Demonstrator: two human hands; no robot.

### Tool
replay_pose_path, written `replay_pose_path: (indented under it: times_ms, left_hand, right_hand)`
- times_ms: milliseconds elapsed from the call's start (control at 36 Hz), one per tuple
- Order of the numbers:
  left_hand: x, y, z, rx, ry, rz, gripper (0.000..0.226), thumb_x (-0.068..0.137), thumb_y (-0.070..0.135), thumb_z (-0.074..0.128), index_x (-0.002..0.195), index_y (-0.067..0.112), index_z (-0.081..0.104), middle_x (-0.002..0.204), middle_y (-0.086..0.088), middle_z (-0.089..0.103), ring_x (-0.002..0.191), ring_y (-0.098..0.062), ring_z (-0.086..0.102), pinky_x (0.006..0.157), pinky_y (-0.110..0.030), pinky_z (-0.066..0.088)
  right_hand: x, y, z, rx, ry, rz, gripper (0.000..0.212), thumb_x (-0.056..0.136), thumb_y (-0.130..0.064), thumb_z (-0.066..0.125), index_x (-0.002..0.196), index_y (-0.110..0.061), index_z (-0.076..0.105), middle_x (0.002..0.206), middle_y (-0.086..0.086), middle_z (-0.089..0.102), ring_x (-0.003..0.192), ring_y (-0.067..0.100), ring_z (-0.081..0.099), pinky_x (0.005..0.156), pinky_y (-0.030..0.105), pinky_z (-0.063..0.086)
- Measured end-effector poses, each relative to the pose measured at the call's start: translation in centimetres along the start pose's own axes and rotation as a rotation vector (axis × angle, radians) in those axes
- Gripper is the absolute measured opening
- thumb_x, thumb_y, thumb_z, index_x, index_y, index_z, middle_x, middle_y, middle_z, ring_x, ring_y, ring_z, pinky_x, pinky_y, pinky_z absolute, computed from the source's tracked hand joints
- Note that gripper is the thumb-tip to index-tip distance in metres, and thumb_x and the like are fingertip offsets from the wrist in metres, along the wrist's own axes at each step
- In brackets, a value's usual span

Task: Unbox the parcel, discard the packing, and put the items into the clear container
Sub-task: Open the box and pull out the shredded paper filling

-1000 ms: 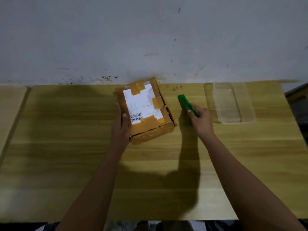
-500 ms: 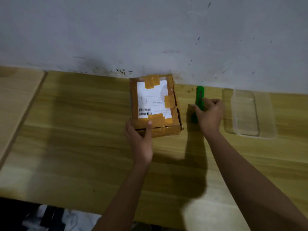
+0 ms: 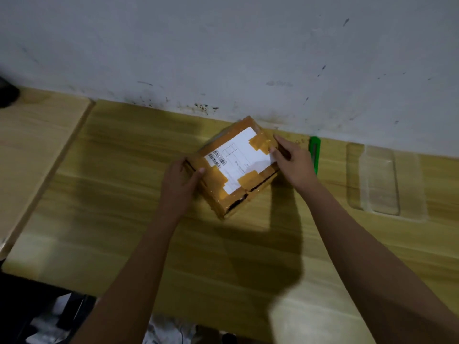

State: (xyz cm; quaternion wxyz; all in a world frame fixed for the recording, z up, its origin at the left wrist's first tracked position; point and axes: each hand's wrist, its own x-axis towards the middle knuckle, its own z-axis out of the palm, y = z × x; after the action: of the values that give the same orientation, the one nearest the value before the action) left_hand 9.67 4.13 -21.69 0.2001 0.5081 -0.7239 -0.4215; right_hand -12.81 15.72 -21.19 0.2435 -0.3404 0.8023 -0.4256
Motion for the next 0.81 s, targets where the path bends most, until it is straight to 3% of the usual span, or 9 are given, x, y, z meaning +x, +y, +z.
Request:
replay_pose_path:
  times_ms: [111, 194, 250, 333, 389, 444, 556, 722, 806]
  left_hand:
    - [-0.8, 1.2, 1.9, -0.062, 0.217, -0.142, 0.044, 0.084, 0.035, 0.062, 0.120, 0.011, 0.054, 0.115, -0.014, 0.051, 0.098, -0.023, 0.054, 0.079, -0.026, 0.038]
    - [-1.8, 1.8, 2.7, -0.062, 0.254, -0.094, 0.030, 0.086, 0.027, 0.061, 0.106, 0.005, 0.060, 0.103, -0.016, 0.057, 0.093, -0.027, 0.056, 0.073, -0.022, 0.037]
    - [-3.0, 1.5, 2.6, -0.049, 0.207, 0.022, 0.027, 0.085, 0.021, 0.062, 0.106, 0.003, 0.060, 0.099, -0.015, 0.058, 0.090, -0.024, 0.056, 0.070, -0.017, 0.038]
    - [-5.4, 0.3, 1.7, -0.121, 0.047, 0.151, 0.035, 0.084, 0.013, 0.064, 0.118, 0.009, 0.058, 0.113, -0.008, 0.054, 0.107, -0.022, 0.055, 0.091, -0.027, 0.046]
    - [-6.7, -0.7, 0.7, -0.153, -0.042, 0.179, 0.043, 0.082, 0.013, 0.065, 0.124, 0.012, 0.054, 0.122, -0.003, 0.049, 0.119, -0.020, 0.050, 0.104, -0.032, 0.041]
    - [-7.1, -1.4, -0.5, -0.104, -0.107, 0.268, 0.050, 0.080, 0.012, 0.068, 0.127, 0.010, 0.052, 0.126, -0.001, 0.048, 0.124, -0.017, 0.046, 0.107, -0.031, 0.038]
    - [-6.2, -1.2, -2.3, 0.038, -0.329, 0.365, 0.057, 0.078, 0.013, 0.070, 0.130, 0.005, 0.048, 0.141, -0.004, 0.042, 0.128, -0.006, 0.034, 0.102, -0.002, 0.022]
    - [-5.2, -0.8, -2.7, 0.181, -0.384, 0.453, 0.052, 0.081, 0.015, 0.068, 0.128, 0.003, 0.050, 0.147, -0.008, 0.035, 0.136, -0.018, 0.034, 0.107, -0.018, 0.022]
    - [-4.8, -0.3, -2.6, 0.280, -0.373, 0.537, 0.047, 0.084, 0.017, 0.065, 0.127, 0.004, 0.052, 0.147, -0.006, 0.037, 0.136, -0.017, 0.034, 0.106, -0.015, 0.020]
  right_hand:
    - [-3.8, 0.6, 0.0, 0.021, 0.087, 0.039, 0.047, 0.091, -0.023, 0.057, 0.134, -0.008, 0.047, 0.127, 0.006, 0.060, 0.107, 0.004, 0.050, 0.088, 0.009, 0.036]
    - [-6.4, 0.8, -0.5, -0.037, 0.137, 0.032, 0.043, 0.088, -0.023, 0.062, 0.126, -0.006, 0.055, 0.115, 0.008, 0.067, 0.102, 0.011, 0.059, 0.087, 0.017, 0.044]
    - [-7.8, 0.8, -1.0, -0.089, 0.153, -0.005, 0.035, 0.085, -0.021, 0.065, 0.116, -0.005, 0.062, 0.100, 0.010, 0.070, 0.092, 0.019, 0.065, 0.083, 0.026, 0.052]
    - [-9.7, 1.0, -1.0, -0.152, 0.191, -0.034, 0.041, 0.080, -0.020, 0.071, 0.115, 0.000, 0.062, 0.101, 0.016, 0.067, 0.092, 0.025, 0.064, 0.082, 0.039, 0.057]
    - [-10.7, 1.1, -0.8, -0.213, 0.220, -0.116, 0.047, 0.074, -0.017, 0.076, 0.116, -0.002, 0.062, 0.114, 0.017, 0.062, 0.103, 0.025, 0.060, 0.090, 0.037, 0.053]
    - [-11.5, 1.0, -0.7, -0.243, 0.194, -0.184, 0.050, 0.068, -0.014, 0.081, 0.115, -0.006, 0.064, 0.123, 0.015, 0.058, 0.111, 0.019, 0.054, 0.096, 0.029, 0.044]
    - [-12.3, 0.4, 0.0, -0.298, -0.062, -0.176, 0.055, 0.060, -0.016, 0.085, 0.112, -0.010, 0.067, 0.127, 0.011, 0.057, 0.116, 0.025, 0.054, 0.101, 0.023, 0.035]
    - [-13.0, -0.5, 1.3, -0.300, 0.093, -0.193, 0.025, 0.077, -0.016, 0.073, 0.101, -0.010, 0.073, 0.111, 0.009, 0.068, 0.104, 0.022, 0.061, 0.097, 0.017, 0.036]
    - [-12.7, -0.5, 1.7, -0.330, 0.133, -0.185, 0.018, 0.078, -0.010, 0.072, 0.096, -0.007, 0.074, 0.105, 0.010, 0.071, 0.099, 0.025, 0.064, 0.095, 0.030, 0.046]
